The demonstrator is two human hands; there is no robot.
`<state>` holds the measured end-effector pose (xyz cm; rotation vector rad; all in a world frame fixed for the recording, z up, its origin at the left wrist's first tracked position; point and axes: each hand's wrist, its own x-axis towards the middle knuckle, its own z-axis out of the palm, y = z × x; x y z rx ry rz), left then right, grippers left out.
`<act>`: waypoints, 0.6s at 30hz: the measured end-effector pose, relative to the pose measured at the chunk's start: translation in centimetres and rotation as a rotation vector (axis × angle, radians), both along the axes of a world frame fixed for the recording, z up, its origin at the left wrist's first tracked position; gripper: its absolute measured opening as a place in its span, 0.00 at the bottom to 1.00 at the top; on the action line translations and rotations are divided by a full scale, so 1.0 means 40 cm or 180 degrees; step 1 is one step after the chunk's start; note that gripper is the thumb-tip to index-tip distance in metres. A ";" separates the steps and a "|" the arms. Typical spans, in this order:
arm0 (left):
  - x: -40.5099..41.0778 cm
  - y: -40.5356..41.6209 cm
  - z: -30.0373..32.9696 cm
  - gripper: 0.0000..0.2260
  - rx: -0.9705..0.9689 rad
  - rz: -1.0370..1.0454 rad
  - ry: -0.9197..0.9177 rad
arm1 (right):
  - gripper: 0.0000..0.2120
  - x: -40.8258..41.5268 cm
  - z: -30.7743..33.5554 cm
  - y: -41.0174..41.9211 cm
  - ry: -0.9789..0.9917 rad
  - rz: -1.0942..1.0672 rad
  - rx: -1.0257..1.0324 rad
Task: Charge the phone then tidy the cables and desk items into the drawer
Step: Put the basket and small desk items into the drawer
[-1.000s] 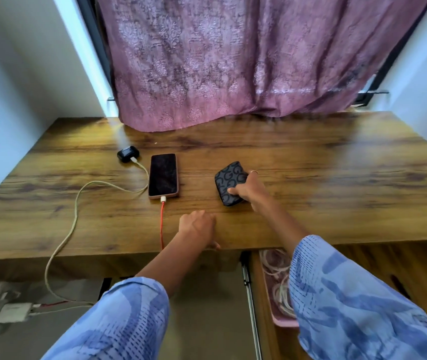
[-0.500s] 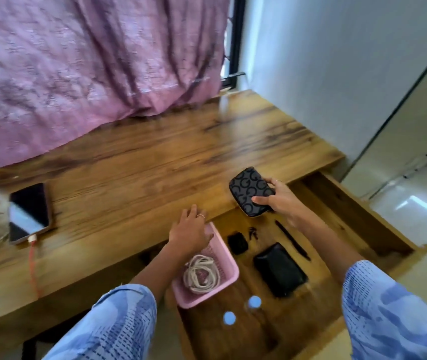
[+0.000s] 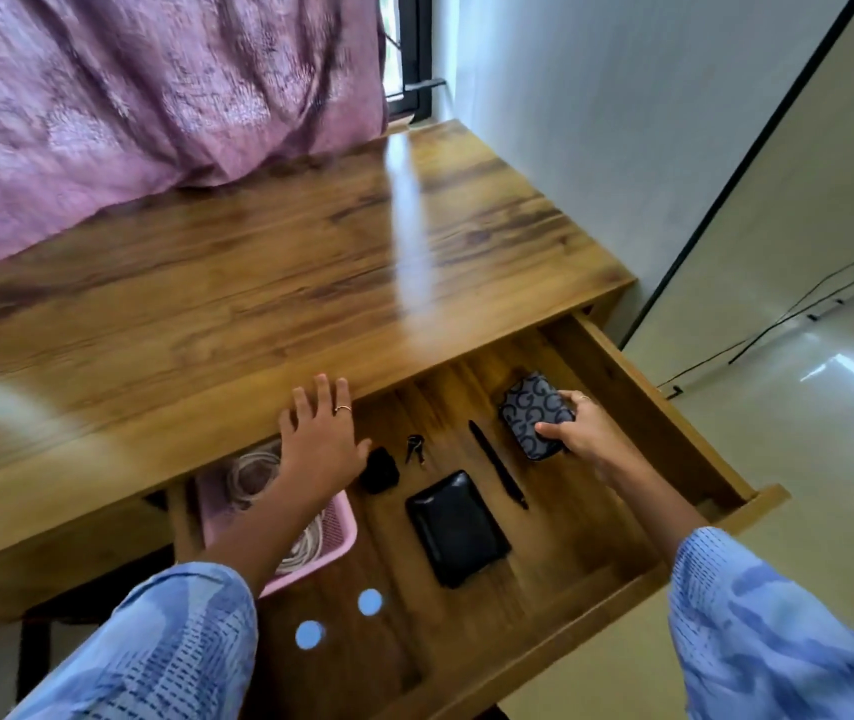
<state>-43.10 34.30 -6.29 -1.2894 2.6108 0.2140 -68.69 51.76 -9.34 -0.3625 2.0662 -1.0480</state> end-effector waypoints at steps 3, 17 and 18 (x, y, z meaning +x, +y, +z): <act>0.000 0.004 -0.007 0.39 -0.0108 0.0008 -0.0076 | 0.31 -0.034 -0.046 0.000 -0.0191 0.0019 0.0049; -0.008 -0.009 0.029 0.39 0.0376 0.0122 -0.0376 | 0.29 -0.050 -0.070 0.083 0.0139 0.0162 -0.0066; -0.006 0.010 0.030 0.38 0.0394 0.0111 -0.0333 | 0.28 -0.044 -0.059 0.098 0.0222 0.0201 -0.0100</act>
